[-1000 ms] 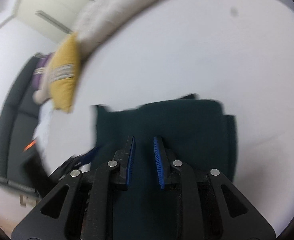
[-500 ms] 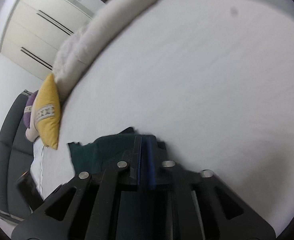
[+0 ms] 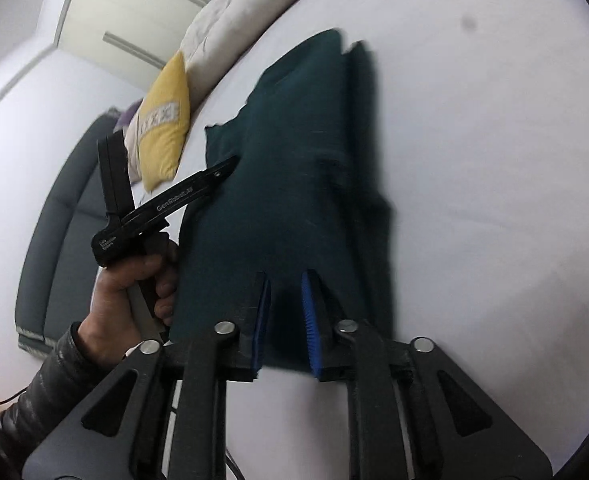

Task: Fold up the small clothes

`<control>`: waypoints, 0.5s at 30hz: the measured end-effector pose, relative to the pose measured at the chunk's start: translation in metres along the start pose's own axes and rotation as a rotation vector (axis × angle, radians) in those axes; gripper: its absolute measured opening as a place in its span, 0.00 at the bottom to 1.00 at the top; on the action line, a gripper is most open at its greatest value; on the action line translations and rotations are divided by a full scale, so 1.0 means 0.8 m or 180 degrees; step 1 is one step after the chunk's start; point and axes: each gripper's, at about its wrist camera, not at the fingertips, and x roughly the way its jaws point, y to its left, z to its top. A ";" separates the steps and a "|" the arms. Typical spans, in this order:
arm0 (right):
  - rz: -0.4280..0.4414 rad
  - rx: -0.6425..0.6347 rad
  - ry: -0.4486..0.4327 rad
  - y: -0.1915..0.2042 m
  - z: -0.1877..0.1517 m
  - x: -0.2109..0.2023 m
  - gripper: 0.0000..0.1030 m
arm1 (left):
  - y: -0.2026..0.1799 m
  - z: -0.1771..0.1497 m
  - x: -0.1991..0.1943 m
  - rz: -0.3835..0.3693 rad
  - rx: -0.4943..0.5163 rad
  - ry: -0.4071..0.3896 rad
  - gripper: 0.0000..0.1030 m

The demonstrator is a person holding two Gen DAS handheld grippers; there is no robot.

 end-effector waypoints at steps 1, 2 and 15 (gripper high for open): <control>-0.0008 -0.0007 -0.0019 -0.007 -0.005 -0.007 0.08 | 0.000 -0.001 0.000 0.0004 0.0003 -0.0012 0.71; -0.0006 -0.0024 -0.0043 -0.010 -0.011 -0.011 0.08 | 0.000 -0.001 -0.001 0.0004 0.0003 -0.0020 0.71; -0.0845 -0.0312 -0.0402 0.039 -0.030 -0.069 0.70 | 0.034 -0.045 -0.114 -0.0113 -0.0391 -0.0515 0.78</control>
